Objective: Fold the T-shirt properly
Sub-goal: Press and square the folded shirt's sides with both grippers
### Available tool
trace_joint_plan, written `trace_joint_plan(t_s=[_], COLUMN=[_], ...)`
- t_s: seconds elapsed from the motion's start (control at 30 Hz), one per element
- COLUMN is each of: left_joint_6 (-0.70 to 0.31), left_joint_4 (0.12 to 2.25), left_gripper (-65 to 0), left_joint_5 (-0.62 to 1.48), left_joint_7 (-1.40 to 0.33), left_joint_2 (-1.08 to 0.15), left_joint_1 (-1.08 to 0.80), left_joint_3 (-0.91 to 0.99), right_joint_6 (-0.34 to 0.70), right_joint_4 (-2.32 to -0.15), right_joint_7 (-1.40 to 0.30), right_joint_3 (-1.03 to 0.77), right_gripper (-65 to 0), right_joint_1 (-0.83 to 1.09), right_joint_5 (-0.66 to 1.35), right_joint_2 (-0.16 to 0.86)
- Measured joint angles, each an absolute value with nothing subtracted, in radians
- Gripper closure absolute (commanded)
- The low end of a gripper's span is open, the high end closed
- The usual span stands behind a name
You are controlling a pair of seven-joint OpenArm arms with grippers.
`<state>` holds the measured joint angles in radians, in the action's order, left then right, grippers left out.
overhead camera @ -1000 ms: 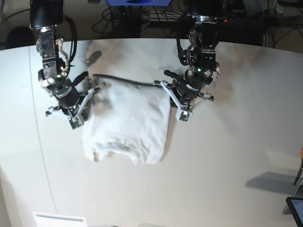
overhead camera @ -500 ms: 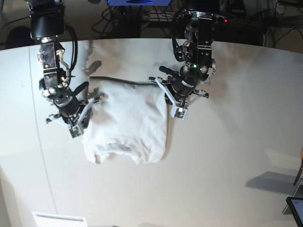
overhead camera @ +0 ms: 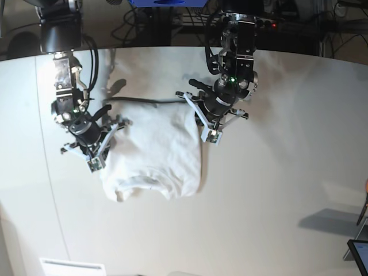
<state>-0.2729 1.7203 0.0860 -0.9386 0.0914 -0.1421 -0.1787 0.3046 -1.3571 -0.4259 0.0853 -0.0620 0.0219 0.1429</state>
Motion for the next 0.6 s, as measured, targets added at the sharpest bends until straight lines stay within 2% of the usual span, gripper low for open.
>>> trace_joint_plan(t_s=[0.3, 0.4, 0.5, 0.6], left_joint_6=[-0.276, -0.276, -0.283, -0.277], left_joint_4=[1.777, 1.812, 1.839, 1.856], left_gripper=[0.0, 0.0, 0.0, 0.0], left_joint_5=[0.074, 0.074, 0.076, -0.003], left_joint_7=[-0.973, -0.973, -0.957, -0.935], left_joint_2=[0.056, 0.059, 0.049, 0.035], left_joint_1=[-0.153, -0.144, -0.135, -0.141], left_joint_3=[-0.172, -0.171, -0.16, -0.142], right_joint_6=[0.304, 0.296, 0.228, 0.219], right_joint_4=[-1.401, -1.446, -1.471, -1.479], right_joint_7=[-0.434, -0.374, -0.343, -0.255], right_joint_3=[0.083, 0.083, 0.083, 0.078], right_gripper=[-0.3, -0.3, -0.3, -0.3], right_joint_1=[-0.042, -0.015, 0.001, 0.022], right_joint_5=[0.018, 0.017, 0.018, 0.019], right_joint_2=[0.145, 0.144, 0.143, 0.146])
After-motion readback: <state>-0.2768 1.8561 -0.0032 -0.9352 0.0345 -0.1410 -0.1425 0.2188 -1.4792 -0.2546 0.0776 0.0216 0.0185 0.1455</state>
